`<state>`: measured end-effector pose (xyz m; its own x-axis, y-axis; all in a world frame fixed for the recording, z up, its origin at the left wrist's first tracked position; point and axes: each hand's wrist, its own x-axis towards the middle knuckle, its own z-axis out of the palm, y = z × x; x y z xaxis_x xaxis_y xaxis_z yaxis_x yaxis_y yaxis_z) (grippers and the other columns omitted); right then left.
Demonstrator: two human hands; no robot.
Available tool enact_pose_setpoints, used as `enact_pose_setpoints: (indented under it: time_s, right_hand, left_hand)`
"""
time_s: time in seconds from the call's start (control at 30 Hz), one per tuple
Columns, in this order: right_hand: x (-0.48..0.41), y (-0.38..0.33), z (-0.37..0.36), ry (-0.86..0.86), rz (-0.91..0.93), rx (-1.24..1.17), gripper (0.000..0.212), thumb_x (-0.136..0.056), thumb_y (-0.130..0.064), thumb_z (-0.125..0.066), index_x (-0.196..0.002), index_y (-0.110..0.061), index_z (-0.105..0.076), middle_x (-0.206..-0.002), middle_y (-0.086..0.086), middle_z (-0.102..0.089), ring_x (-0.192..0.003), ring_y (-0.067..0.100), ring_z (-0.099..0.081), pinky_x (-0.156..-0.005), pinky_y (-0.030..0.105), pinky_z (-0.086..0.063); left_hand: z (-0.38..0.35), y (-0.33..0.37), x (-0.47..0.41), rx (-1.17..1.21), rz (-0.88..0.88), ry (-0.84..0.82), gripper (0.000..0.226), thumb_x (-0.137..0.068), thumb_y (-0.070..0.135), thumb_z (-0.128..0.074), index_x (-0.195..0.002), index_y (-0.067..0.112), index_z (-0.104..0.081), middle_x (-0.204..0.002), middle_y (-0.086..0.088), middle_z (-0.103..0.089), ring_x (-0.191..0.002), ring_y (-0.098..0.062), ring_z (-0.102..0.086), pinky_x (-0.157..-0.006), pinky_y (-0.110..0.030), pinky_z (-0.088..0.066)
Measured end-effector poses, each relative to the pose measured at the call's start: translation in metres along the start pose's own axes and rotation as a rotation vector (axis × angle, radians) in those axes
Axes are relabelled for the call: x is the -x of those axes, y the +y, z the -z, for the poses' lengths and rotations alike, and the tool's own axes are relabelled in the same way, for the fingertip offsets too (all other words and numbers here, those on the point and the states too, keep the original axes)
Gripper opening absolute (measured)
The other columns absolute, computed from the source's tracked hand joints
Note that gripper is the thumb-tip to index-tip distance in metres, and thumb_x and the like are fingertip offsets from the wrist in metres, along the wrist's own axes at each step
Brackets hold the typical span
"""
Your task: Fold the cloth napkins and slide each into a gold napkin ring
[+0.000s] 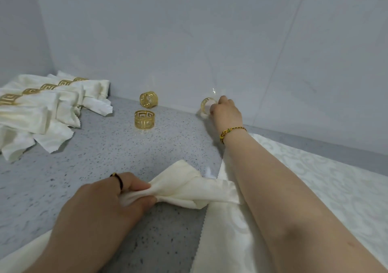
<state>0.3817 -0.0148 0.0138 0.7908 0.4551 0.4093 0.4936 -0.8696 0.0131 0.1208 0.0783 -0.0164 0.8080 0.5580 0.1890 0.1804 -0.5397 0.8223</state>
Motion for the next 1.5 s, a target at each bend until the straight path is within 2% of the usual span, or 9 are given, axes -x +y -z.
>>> enact_pose_setpoints:
  time_s: [0.1,0.2,0.33,0.47,0.6,0.77,1.1,1.3,1.5]
  right_hand:
    - [0.035,0.012,0.024,0.042,-0.051,-0.221,0.019,-0.091,-0.008,-0.048,-0.101,0.000,-0.062,-0.121,0.011,-0.040,-0.108,0.029,-0.046,-0.076,0.025,-0.034]
    - [0.094,0.030,0.056,0.037,-0.070,-0.415,0.018,-0.089,-0.011,-0.054,-0.097,0.001,-0.065,-0.127,0.009,-0.043,-0.109,0.026,-0.051,-0.083,0.023,-0.035]
    - [0.186,0.057,0.108,-0.046,-0.139,-0.556,0.009,-0.082,-0.002,-0.061,-0.078,-0.001,-0.068,-0.092,0.003,-0.049,-0.102,0.021,-0.052,-0.084,0.019,-0.037]
    - [0.269,0.075,0.136,-0.156,-0.227,-0.513,0.028,-0.084,-0.007,-0.058,-0.062,-0.021,-0.050,-0.092,0.000,-0.051,-0.091,0.018,-0.054,-0.073,0.015,-0.034]
    - [0.312,0.081,0.140,-0.238,-0.289,-0.508,0.012,-0.085,-0.018,-0.059,-0.084,-0.024,-0.049,-0.105,-0.007,-0.049,-0.099,0.010,-0.051,-0.078,0.017,-0.038]
    - [0.315,0.076,0.152,-0.282,-0.271,-0.395,0.063,-0.087,-0.033,-0.057,-0.139,-0.028,-0.023,-0.135,-0.009,-0.036,-0.124,0.011,-0.036,-0.088,0.017,-0.032]
    - [0.313,0.077,0.132,-0.327,-0.237,-0.378,0.070,-0.087,-0.036,-0.052,-0.145,-0.027,-0.013,-0.140,-0.006,-0.035,-0.128,0.018,-0.028,-0.101,0.024,-0.027]
    - [0.313,0.075,0.126,-0.234,-0.306,-0.628,0.075,-0.084,-0.027,-0.058,-0.145,-0.027,-0.014,-0.134,-0.006,-0.039,-0.130,0.013,-0.029,-0.104,0.022,-0.030]
    - [0.311,0.097,0.139,-0.103,-0.496,-0.951,0.068,-0.081,-0.012,-0.064,-0.138,-0.024,-0.028,-0.097,-0.011,-0.048,-0.085,0.009,-0.055,-0.067,0.012,-0.042]
  left_hand:
    - [0.001,-0.002,0.003,0.004,-0.014,0.014,0.018,-0.069,0.022,-0.077,-0.061,0.033,-0.065,-0.051,0.011,-0.062,-0.059,-0.010,-0.057,-0.058,-0.028,-0.046]
    - [0.004,0.007,0.009,-0.008,-0.061,0.019,0.026,-0.073,0.021,-0.074,-0.059,0.037,-0.060,-0.060,0.013,-0.062,-0.065,-0.006,-0.055,-0.060,-0.021,-0.042]
    - [0.005,0.027,0.030,-0.014,-0.120,-0.060,0.026,-0.075,0.023,-0.072,-0.061,0.039,-0.059,-0.063,0.021,-0.064,-0.064,-0.003,-0.056,-0.057,-0.018,-0.039]
    - [0.001,0.045,0.052,-0.043,-0.167,-0.090,0.024,-0.076,0.023,-0.072,-0.063,0.038,-0.059,-0.068,0.016,-0.064,-0.070,-0.004,-0.058,-0.061,-0.019,-0.041]
    - [-0.003,0.063,0.070,-0.092,-0.194,-0.155,0.021,-0.079,0.025,-0.069,-0.065,0.037,-0.058,-0.073,0.017,-0.064,-0.073,-0.001,-0.057,-0.062,-0.017,-0.040]
    - [-0.016,0.085,0.091,-0.137,-0.196,-0.190,0.017,-0.078,0.027,-0.070,-0.067,0.033,-0.058,-0.078,0.011,-0.066,-0.078,-0.011,-0.061,-0.070,-0.027,-0.046]
    - [-0.039,0.076,0.098,-0.177,-0.140,-0.215,0.018,-0.079,0.030,-0.069,-0.067,0.037,-0.056,-0.081,0.013,-0.065,-0.077,-0.009,-0.061,-0.070,-0.026,-0.045]
    - [-0.043,0.072,0.096,-0.113,-0.124,-0.171,0.013,-0.077,0.028,-0.071,-0.069,0.033,-0.062,-0.077,0.015,-0.064,-0.075,-0.007,-0.059,-0.065,-0.026,-0.044]
    - [-0.035,0.074,0.090,0.108,-0.077,-0.068,0.015,-0.076,0.016,-0.073,-0.067,0.025,-0.064,-0.072,0.009,-0.062,-0.068,-0.007,-0.055,-0.057,-0.020,-0.039]
